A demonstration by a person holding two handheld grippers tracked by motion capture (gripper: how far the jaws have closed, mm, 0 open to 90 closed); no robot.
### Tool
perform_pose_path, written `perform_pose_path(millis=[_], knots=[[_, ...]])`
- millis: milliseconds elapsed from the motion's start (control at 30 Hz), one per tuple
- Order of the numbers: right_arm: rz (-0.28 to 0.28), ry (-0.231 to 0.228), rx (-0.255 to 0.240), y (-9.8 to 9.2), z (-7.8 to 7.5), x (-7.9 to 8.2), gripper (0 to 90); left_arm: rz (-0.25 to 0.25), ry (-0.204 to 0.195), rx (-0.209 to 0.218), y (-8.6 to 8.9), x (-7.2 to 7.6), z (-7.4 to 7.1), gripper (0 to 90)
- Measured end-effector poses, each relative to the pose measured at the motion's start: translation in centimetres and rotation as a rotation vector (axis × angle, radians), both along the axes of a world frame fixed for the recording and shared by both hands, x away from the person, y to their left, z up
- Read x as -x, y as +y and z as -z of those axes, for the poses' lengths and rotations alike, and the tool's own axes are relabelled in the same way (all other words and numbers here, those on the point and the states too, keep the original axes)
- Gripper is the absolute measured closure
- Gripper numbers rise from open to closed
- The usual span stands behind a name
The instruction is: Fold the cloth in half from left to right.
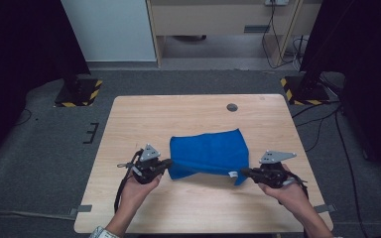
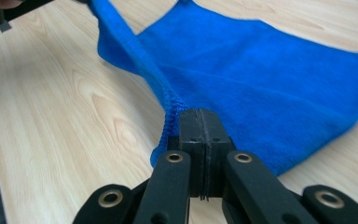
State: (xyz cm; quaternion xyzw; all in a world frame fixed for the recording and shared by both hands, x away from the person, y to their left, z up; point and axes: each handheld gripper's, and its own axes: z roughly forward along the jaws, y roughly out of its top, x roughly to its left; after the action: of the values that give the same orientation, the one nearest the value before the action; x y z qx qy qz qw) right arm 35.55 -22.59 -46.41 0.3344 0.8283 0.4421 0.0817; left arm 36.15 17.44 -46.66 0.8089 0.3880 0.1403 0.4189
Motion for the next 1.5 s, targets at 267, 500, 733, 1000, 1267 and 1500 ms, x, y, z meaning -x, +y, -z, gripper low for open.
perform_pose_path(millis=[267,500,733,1000,1267,1500], knots=[[0.02,0.025,0.014,-1.6,0.9,-0.1,85.1,0.062,0.054,-0.015,-1.3,2.2,1.4,79.6],[0.033,0.035,0.022,-1.6,1.5,-0.4,79.3,0.032,0.057,0.052,-0.7,2.5,1.0,58.5],[0.08,0.026,0.044,-1.8,2.1,-0.6,64.9,0.016,0.03,0.066,-0.5,2.7,0.6,44.1],[0.155,0.017,0.056,-2.5,2.8,-0.7,58.7,-0.014,0.012,0.044,-0.4,1.9,1.0,42.1],[0.192,0.021,0.09,-2.4,4.0,-0.7,57.1,-0.04,0.018,-0.003,-0.4,1.3,2.6,39.2],[0.214,0.013,0.122,-1.8,4.8,-1.4,54.3,-0.041,0.055,-0.05,-1.4,0.7,4.5,37.4]])
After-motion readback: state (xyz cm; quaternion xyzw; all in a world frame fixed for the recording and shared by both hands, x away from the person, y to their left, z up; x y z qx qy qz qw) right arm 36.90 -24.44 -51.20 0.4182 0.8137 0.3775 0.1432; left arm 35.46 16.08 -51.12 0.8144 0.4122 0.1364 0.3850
